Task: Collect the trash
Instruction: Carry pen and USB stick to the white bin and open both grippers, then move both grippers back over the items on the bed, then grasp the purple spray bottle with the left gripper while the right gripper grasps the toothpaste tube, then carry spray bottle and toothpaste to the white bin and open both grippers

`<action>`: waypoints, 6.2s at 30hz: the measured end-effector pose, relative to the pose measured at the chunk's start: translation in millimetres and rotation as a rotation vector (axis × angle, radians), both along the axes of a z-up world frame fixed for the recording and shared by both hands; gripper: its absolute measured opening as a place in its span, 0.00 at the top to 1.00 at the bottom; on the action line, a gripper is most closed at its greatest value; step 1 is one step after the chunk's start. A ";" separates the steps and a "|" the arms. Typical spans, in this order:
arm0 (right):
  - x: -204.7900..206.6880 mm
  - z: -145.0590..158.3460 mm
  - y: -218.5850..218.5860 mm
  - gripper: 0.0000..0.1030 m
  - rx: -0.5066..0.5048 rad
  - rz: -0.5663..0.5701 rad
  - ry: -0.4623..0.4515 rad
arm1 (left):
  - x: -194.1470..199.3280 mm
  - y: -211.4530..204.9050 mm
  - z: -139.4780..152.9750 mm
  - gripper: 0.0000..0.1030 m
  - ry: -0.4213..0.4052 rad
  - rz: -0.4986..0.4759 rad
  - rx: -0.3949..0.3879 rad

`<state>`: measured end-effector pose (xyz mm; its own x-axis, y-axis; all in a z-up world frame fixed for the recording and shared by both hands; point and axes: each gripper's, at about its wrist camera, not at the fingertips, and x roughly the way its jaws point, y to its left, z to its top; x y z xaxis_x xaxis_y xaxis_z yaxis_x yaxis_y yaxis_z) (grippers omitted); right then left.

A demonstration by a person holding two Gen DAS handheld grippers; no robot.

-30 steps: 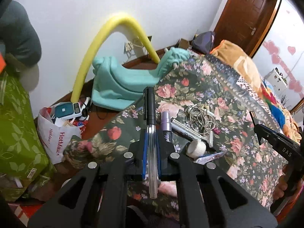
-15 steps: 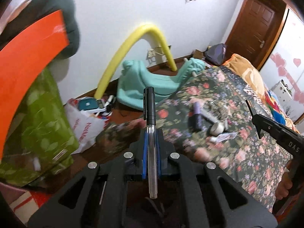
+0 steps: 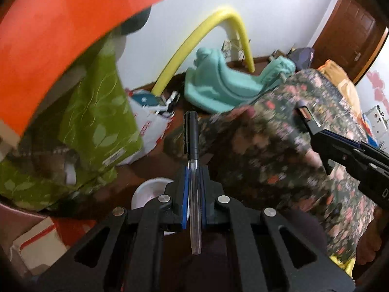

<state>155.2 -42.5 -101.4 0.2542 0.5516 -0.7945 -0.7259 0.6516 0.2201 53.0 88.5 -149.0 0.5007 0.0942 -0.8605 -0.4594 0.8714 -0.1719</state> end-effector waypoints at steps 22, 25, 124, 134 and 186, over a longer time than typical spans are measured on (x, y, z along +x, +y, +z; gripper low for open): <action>-19.3 -129.4 107.7 0.78 -0.250 0.145 0.264 | -14.0 67.4 -141.5 0.93 0.272 0.119 -0.201; -18.4 -137.3 114.6 0.78 -0.263 0.154 0.288 | -15.3 74.4 -152.7 0.93 0.286 0.140 -0.238; 153.1 -81.2 -157.5 0.57 -0.244 0.064 0.095 | 255.2 -164.3 -50.7 0.53 0.120 -0.254 -0.023; 138.7 -74.5 -170.2 0.87 -0.226 0.051 0.122 | 244.1 -173.2 -51.0 0.75 0.115 -0.299 0.002; 46.0 21.7 -67.8 0.94 -0.064 0.008 -0.039 | 93.7 -102.7 42.5 0.76 -0.072 -0.201 0.024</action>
